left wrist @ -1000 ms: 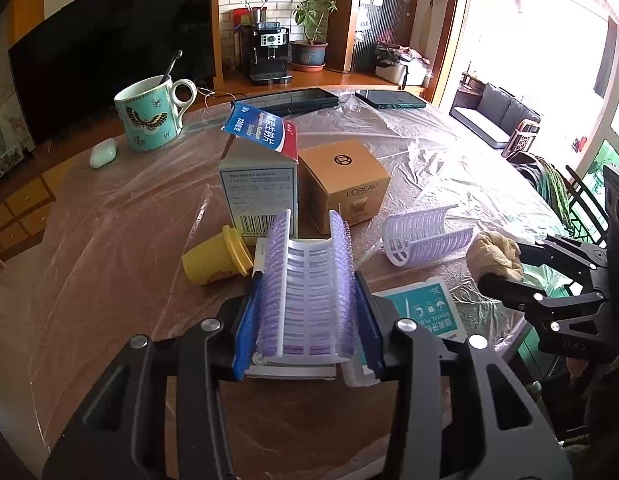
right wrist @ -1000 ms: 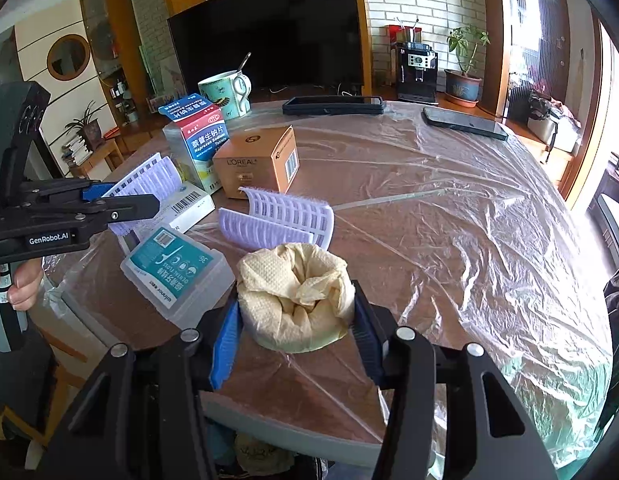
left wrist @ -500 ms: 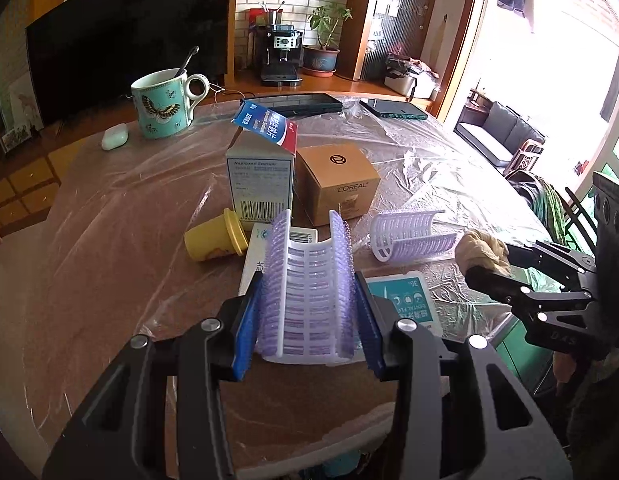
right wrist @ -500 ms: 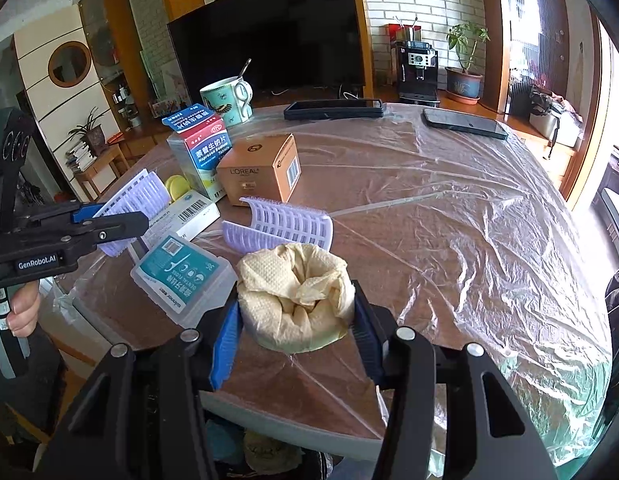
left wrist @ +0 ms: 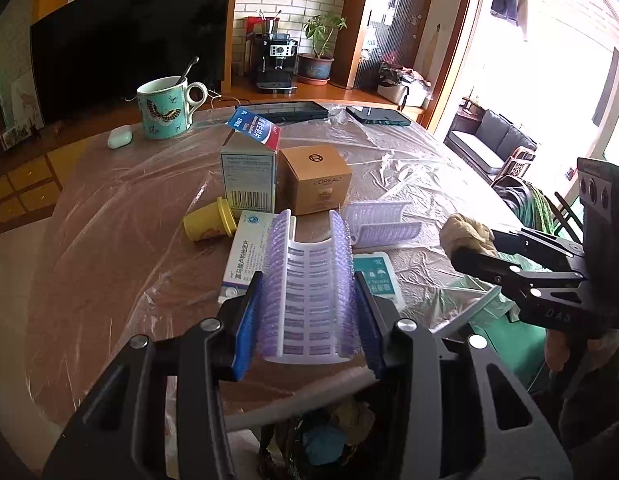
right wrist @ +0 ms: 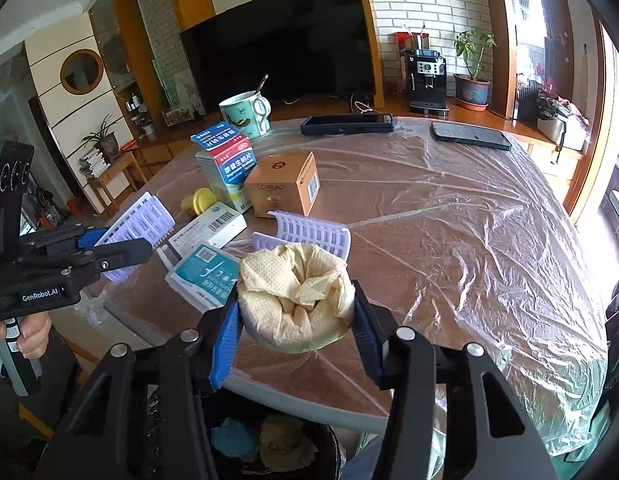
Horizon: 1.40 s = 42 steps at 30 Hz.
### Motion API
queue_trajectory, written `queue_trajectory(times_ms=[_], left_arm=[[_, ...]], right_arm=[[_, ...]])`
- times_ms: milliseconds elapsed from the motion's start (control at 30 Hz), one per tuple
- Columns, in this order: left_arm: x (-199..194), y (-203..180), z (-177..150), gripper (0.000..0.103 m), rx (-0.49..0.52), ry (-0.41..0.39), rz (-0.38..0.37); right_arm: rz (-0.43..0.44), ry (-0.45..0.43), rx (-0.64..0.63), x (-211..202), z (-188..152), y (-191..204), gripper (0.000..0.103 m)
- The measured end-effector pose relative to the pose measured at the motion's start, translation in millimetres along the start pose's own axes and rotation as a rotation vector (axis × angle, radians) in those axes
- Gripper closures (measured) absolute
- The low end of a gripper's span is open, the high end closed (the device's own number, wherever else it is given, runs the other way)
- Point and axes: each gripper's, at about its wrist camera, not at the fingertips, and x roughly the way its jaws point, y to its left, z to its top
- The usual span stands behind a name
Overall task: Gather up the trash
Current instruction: 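Carry the purple rack with the left tool while the right tool carries the beige bundle to the bin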
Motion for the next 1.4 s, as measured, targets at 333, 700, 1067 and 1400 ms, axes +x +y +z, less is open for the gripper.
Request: queue_trajectory(times_ms=[333,700,1067,1400], left_arm=[[-19.8,-16.5,-18.9,0.059,0.043,0.007,-0.028],[-31.0,-35.4,-48.0,0.059,0.099,0.04,-0.071],[-31.6,-51.0,-82.0,0.059,0.151,0.104,-0.125],[-20.3,-58.4,-105.2,0.059,0.157,0.164,-0.127]], right_arm=[[0.047,0.009,-0.04,-22.3,-15.8,15.8,0.053],[0.087,0.038,-0.075,-36.1,-37.8,30.5,0.053],[0.115,0.102,-0.111,-37.8,-65.0,37.4,0.053],[0.129,0.168,-0.129,-29.0,-90.6,46.0,0.053]])
